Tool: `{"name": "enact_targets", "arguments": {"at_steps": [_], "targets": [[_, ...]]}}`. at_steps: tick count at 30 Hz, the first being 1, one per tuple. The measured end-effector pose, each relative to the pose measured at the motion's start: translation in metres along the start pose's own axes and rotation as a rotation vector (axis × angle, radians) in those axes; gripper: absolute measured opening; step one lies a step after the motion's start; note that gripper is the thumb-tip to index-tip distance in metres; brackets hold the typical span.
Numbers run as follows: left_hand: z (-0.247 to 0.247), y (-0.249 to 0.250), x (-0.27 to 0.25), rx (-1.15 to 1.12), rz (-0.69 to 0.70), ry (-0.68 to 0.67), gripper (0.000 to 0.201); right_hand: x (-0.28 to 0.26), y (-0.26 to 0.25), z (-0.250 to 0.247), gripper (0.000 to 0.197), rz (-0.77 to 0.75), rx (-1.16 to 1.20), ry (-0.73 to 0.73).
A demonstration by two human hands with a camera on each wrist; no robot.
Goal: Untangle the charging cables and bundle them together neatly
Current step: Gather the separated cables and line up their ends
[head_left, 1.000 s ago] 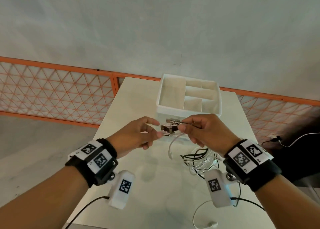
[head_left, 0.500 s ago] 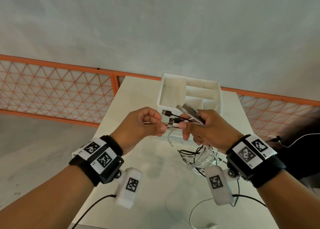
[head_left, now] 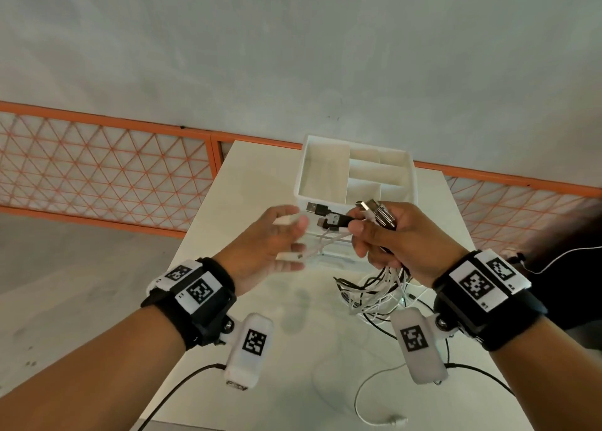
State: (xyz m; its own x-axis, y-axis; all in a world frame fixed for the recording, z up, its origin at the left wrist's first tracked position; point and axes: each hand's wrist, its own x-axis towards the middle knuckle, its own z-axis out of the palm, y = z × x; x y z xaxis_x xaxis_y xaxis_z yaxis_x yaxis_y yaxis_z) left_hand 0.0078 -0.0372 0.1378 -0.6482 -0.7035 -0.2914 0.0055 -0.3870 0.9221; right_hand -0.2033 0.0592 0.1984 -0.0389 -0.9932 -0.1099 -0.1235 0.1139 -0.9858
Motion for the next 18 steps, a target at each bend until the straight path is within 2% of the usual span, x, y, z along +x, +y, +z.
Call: {"name": "enact_targets", "arguments": {"at_steps": [1,3,6,7,9,11,13,16,18], "targets": [[0.001,-0.007,0.001,-0.006,-0.098,-0.013,0.117,-0.002,0.001,-0.001,0.028,-0.015,0.034,-0.021],[0.007,-0.020,0.006,-0.022,-0.239,-0.085,0.118,-0.002,0.003,0.001,0.037,-0.040,0.053,-0.078],[0.018,-0.030,0.013,-0.221,-0.280,-0.221,0.099,-0.002,0.006,0.005,0.035,-0.049,0.033,-0.125],[0.021,-0.027,0.014,-0.293,-0.273,-0.212,0.092,-0.003,0.006,0.005,0.033,-0.050,0.030,-0.131],[0.021,-0.017,0.014,-0.345,-0.279,-0.095,0.066,-0.006,0.008,0.002,0.033,-0.044,0.037,-0.131],[0.016,-0.007,0.014,-0.214,-0.237,0.015,0.045,-0.010,0.011,-0.002,0.035,-0.021,0.035,-0.104],[0.013,0.001,0.012,-0.056,-0.137,0.054,0.032,-0.012,0.015,-0.005,0.031,0.010,0.021,-0.086],[0.017,0.011,0.008,0.135,0.005,0.038,0.022,-0.013,0.016,-0.003,0.025,0.046,-0.064,-0.089],[0.023,0.016,0.006,0.303,0.086,0.032,0.022,-0.011,0.014,0.000,0.026,0.052,-0.128,-0.083]]}}
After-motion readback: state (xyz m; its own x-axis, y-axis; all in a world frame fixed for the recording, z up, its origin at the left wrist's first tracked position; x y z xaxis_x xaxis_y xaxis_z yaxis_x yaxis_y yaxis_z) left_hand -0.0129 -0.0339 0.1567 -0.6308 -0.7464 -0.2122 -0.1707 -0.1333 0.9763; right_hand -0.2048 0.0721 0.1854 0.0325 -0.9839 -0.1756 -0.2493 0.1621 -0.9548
